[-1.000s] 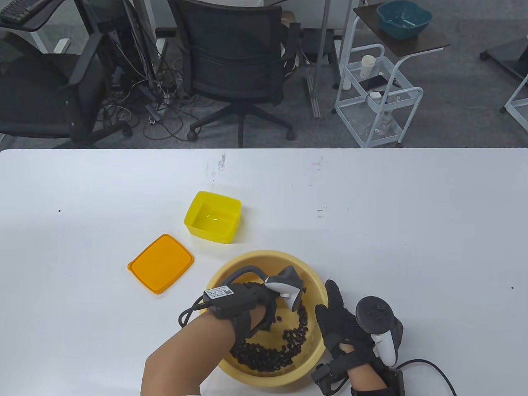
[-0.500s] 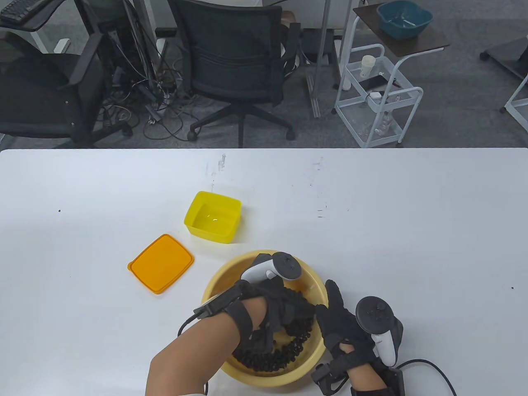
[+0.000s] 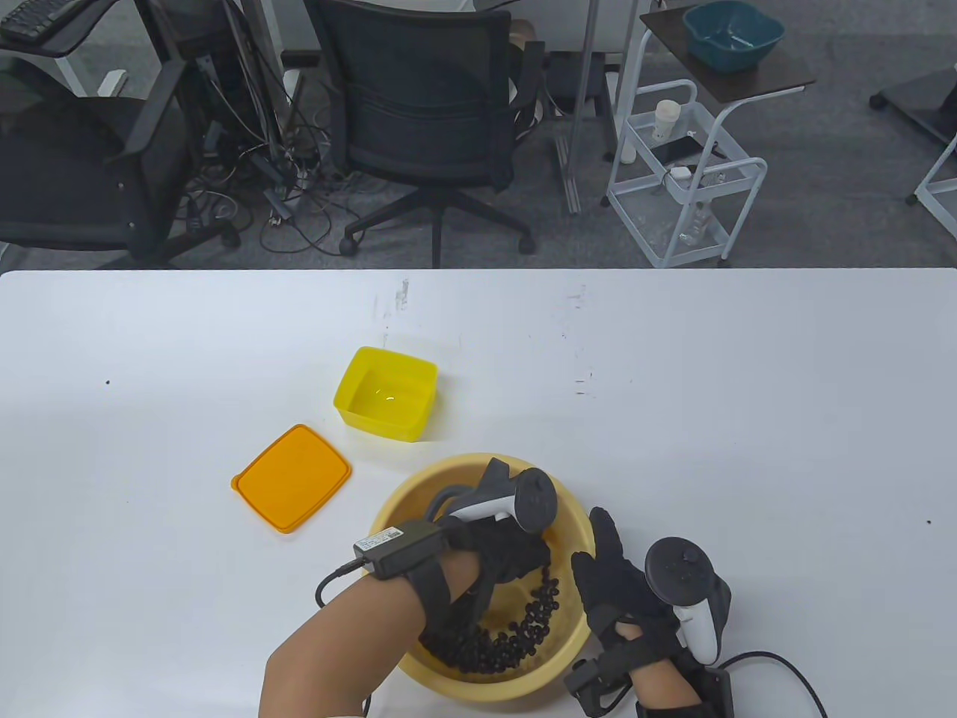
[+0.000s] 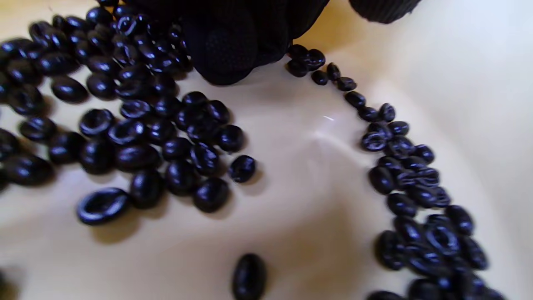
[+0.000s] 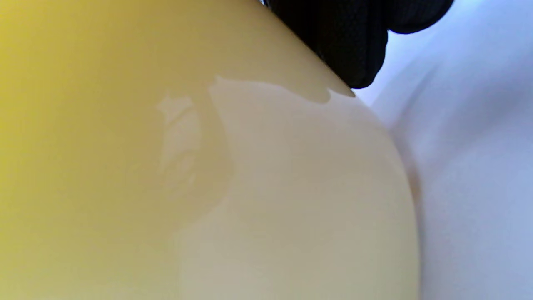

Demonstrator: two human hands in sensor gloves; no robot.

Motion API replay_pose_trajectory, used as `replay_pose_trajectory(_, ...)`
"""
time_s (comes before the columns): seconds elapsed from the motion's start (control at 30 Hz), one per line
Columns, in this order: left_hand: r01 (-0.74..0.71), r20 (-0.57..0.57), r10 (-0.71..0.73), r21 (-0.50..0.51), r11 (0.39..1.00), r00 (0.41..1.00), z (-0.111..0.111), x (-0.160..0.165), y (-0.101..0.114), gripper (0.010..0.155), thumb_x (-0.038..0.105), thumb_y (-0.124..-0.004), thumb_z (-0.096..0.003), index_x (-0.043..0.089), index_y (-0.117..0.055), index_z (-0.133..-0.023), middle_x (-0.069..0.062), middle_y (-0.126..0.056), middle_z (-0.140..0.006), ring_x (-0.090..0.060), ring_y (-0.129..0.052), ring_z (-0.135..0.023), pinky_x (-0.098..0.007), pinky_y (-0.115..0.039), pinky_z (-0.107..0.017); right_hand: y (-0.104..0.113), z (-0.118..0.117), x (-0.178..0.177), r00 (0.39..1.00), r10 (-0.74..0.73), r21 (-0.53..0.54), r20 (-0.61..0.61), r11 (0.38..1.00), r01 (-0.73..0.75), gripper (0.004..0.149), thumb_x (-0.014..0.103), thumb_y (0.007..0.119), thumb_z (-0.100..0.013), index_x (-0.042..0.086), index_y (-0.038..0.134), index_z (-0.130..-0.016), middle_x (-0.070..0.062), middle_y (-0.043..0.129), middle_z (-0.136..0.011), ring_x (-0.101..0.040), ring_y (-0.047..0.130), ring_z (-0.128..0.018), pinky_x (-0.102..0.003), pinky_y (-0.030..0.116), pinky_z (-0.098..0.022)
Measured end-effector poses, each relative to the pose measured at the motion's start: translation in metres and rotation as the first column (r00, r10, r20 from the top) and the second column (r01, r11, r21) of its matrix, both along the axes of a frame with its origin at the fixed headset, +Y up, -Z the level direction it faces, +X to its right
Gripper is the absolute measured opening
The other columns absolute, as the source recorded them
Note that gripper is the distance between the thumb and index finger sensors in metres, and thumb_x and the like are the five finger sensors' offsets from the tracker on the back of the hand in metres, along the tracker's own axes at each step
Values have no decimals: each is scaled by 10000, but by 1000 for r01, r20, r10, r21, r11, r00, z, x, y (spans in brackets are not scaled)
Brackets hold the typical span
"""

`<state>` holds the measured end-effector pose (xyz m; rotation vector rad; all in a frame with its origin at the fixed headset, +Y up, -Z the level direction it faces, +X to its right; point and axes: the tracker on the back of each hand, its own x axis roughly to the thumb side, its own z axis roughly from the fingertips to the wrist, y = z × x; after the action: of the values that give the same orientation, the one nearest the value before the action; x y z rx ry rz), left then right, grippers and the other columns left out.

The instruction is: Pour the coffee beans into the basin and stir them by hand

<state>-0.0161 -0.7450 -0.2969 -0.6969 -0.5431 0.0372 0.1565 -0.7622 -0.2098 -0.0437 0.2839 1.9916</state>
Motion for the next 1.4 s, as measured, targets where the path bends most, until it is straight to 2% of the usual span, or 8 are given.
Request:
replay_pose_trajectory(0.2, 245, 64, -260, 183, 952, 963, 2, 4, 3, 622, 481, -598, -539, 88, -550, -1019, -185, -723, -938, -344, -859, -775, -516, -526, -735, 0, 0, 0, 1000, 3, 3, 0, 1000, -3, 654, 369, 545, -514, 130, 189, -1008, -224, 581, -916, -486, 771, -754, -618, 528, -612)
replay_pose_trajectory(0.3, 449, 90, -481, 244, 860, 872, 5, 3, 0, 645, 492, -620, -516, 33, -658, -966, -223, -822, -858, -381, -940, -708, -511, -594, -709, 0, 0, 0, 1000, 1, 4, 0, 1000, -1, 653, 371, 545, -514, 131, 192, -1008, -223, 582, -916, -487, 770, -754, -618, 528, -613)
replay_pose_trajectory(0.47, 691, 176, -688, 58, 721, 704, 8, -3, -15, 664, 508, -585, -514, -21, -779, -864, -216, -958, -732, -360, -1048, -582, -471, -659, -684, 0, 0, 0, 1000, 1, 5, 1, 1000, -1, 654, 371, 545, -514, 130, 192, -1008, -222, 582, -916, -486, 770, -754, -618, 528, -613)
replay_pose_trajectory(0.6, 594, 222, -552, -346, 726, 804, 10, -11, -29, 663, 501, -616, -504, -67, -870, -735, -229, -1038, -583, -365, -1102, -422, -482, -716, -640, 0, -1, 0, 1000, 2, 4, 2, 1000, -2, 653, 371, 545, -514, 131, 192, -1009, -221, 583, -917, -487, 771, -753, -619, 528, -612)
replay_pose_trajectory(0.77, 245, 145, -198, -620, 746, 969, 18, 0, -38, 647, 523, -610, -499, -12, -899, -719, -166, -1070, -559, -313, -1127, -402, -467, -753, -612, 0, -1, 0, 1000, 2, 4, 1, 1000, -2, 653, 371, 545, -514, 130, 193, -1009, -222, 583, -916, -487, 772, -753, -618, 529, -612)
replay_pose_trajectory(0.9, -39, -25, 29, -717, 696, 999, 16, 8, -40, 625, 526, -586, -521, 18, -802, -815, -120, -1007, -694, -279, -1102, -542, -478, -761, -599, -1, -1, 0, 1000, 2, 4, 1, 1000, -2, 653, 372, 545, -514, 133, 192, -1008, -223, 583, -916, -486, 771, -755, -618, 528, -613)
replay_pose_trajectory(1.13, -279, -213, 187, -585, 762, 959, -4, 4, -32, 584, 487, -534, -579, 32, -567, -945, -89, -833, -839, -214, -967, -701, -434, -701, -646, -1, -1, 0, 1000, 2, 4, 1, 1000, -2, 653, 371, 545, -514, 132, 191, -1009, -223, 582, -917, -486, 770, -755, -618, 528, -612)
replay_pose_trajectory(1.4, -209, -170, 168, -263, 942, 971, -11, 1, -10, 562, 453, -584, -561, 66, -553, -967, -96, -813, -832, -217, -931, -672, -464, -623, -702, -1, -1, 0, 1000, 2, 3, 1, 1000, -2, 654, 373, 545, -514, 131, 191, -1009, -222, 581, -918, -485, 771, -755, -618, 528, -613)
